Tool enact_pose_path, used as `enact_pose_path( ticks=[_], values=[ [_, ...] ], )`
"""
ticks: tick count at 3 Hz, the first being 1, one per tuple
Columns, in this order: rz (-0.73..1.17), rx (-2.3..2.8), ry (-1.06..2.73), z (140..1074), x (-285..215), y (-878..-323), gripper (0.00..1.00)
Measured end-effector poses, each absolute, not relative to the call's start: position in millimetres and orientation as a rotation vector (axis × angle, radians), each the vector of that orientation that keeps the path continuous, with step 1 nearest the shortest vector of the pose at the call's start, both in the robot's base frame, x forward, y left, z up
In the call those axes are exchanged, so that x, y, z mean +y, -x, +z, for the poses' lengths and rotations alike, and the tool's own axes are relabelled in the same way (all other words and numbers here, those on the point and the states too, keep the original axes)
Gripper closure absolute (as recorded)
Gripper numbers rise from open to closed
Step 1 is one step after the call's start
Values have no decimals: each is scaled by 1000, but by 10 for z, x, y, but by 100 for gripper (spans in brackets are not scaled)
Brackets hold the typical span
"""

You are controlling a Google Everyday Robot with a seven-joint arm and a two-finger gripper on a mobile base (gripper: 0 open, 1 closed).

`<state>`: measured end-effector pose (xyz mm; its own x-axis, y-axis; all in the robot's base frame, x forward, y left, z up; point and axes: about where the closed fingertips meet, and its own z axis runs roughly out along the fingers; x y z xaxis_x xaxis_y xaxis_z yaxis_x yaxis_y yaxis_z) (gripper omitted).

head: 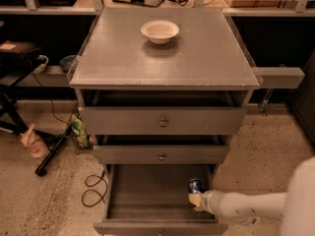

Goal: Place pepsi can into bottom drawer

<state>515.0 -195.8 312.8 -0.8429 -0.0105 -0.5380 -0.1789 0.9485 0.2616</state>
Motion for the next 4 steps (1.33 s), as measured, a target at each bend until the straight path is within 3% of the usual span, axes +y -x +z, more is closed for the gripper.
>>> enact_pose_path(
  ticks=[4],
  values=[
    [313, 2611, -41, 2267, -2087, -5539, 100]
  ],
)
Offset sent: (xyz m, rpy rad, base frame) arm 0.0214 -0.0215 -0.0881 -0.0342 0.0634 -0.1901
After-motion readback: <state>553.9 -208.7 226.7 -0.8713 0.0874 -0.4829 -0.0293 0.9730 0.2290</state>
